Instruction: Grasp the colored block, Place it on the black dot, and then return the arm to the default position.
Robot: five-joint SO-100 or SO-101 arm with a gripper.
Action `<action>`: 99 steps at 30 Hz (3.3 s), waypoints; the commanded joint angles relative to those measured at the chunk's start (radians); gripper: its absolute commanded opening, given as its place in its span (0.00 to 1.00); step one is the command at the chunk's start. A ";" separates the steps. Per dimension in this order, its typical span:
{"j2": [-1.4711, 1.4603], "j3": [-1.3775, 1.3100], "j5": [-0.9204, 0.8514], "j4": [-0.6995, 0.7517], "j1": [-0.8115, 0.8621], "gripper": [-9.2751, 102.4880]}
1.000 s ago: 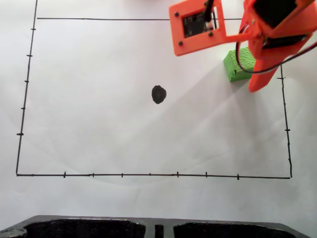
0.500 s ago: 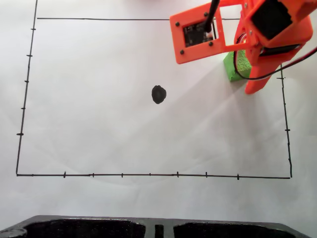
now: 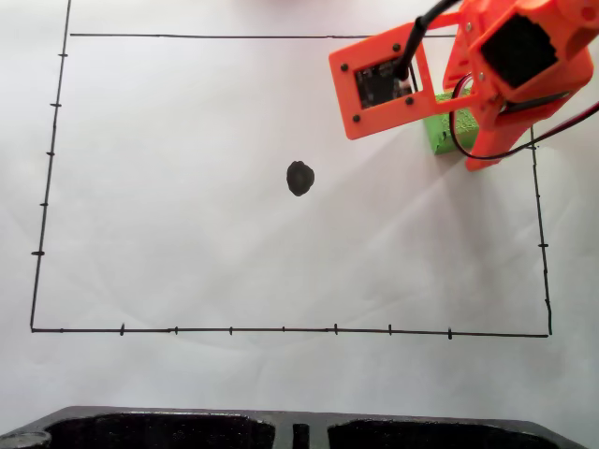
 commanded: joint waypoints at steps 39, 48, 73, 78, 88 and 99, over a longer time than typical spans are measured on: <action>0.218 -0.034 -0.360 0.072 0.259 0.15; 0.236 -0.034 -0.492 0.103 0.488 0.15; 0.055 -0.023 -0.595 -0.023 0.652 0.16; 0.023 -0.023 -0.598 -0.031 0.653 0.16; 0.006 -0.018 -0.617 -0.032 0.643 0.20; 0.051 -0.018 -0.647 -0.006 0.647 0.37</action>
